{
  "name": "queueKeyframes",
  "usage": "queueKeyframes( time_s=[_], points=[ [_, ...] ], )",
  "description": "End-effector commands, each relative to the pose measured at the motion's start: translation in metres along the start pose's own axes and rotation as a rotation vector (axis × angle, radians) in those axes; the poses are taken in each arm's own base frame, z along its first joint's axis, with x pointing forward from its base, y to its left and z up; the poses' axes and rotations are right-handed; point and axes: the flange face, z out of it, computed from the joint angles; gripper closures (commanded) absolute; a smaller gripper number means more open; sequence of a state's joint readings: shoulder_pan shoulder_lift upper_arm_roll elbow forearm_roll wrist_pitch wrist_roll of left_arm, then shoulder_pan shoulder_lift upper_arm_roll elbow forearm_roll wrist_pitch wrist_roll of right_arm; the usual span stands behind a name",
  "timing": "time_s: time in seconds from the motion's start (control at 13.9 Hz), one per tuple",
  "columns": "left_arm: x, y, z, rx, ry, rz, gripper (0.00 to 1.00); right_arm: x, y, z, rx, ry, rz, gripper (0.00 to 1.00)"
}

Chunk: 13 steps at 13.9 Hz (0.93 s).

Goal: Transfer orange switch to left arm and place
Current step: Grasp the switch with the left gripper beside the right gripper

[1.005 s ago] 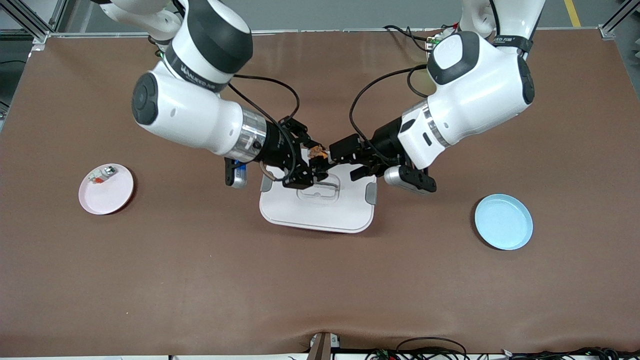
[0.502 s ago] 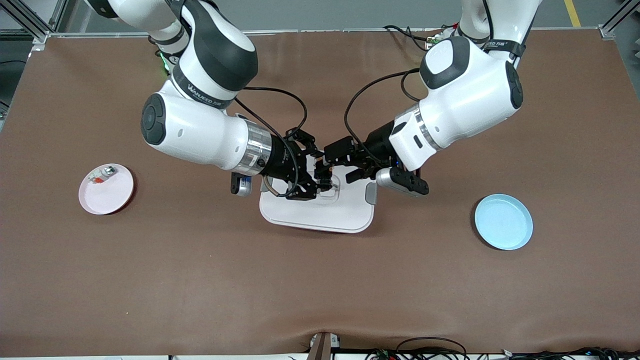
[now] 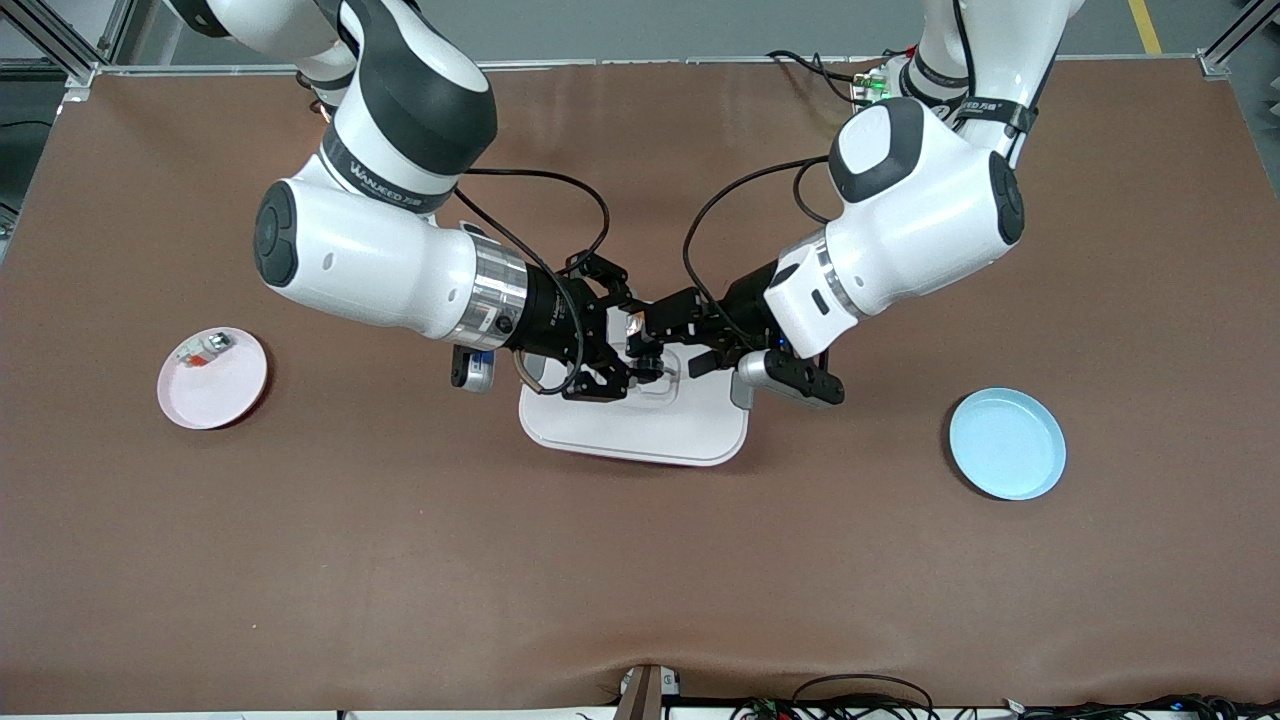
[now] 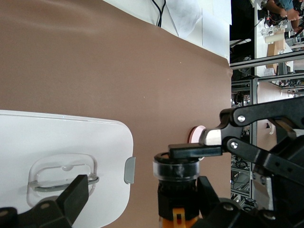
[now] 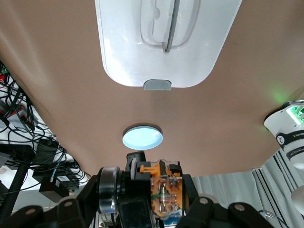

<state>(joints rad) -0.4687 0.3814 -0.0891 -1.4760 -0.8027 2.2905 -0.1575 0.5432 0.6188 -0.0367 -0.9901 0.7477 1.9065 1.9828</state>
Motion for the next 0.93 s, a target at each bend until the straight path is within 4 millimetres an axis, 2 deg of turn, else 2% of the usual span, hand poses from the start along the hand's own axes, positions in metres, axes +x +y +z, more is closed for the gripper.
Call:
queueKeyframes(
  time_s=[0.0,0.07,0.22,0.43,0.5,0.57,0.79,0.86],
  points=[
    [0.001,0.002,-0.001,-0.003,0.011,0.019,0.4,-0.006,-0.003,-0.007,-0.004,-0.031,0.018,1.0],
    [0.001,0.002,0.0,-0.004,0.009,0.018,0.58,-0.006,-0.003,-0.007,-0.004,-0.031,0.018,1.0],
    [-0.006,0.008,0.008,-0.004,-0.003,0.028,0.84,-0.005,-0.002,-0.007,-0.012,-0.027,0.018,1.0],
    [-0.006,0.006,0.015,-0.003,0.004,0.025,0.86,-0.005,-0.002,-0.006,-0.015,-0.026,0.018,1.0],
    [-0.01,0.009,0.02,-0.004,0.0,0.029,0.96,-0.005,-0.002,-0.006,-0.015,-0.026,0.018,1.0],
    [-0.011,0.01,0.022,-0.004,0.002,0.03,1.0,-0.005,-0.002,-0.006,-0.015,-0.026,0.018,1.0],
    [-0.011,0.01,0.022,-0.004,0.002,0.03,1.0,-0.004,-0.002,-0.007,-0.021,-0.023,0.019,1.0],
    [-0.011,0.011,0.021,-0.003,0.003,0.032,1.0,-0.001,-0.005,-0.011,-0.015,-0.023,0.024,0.71]
  ],
)
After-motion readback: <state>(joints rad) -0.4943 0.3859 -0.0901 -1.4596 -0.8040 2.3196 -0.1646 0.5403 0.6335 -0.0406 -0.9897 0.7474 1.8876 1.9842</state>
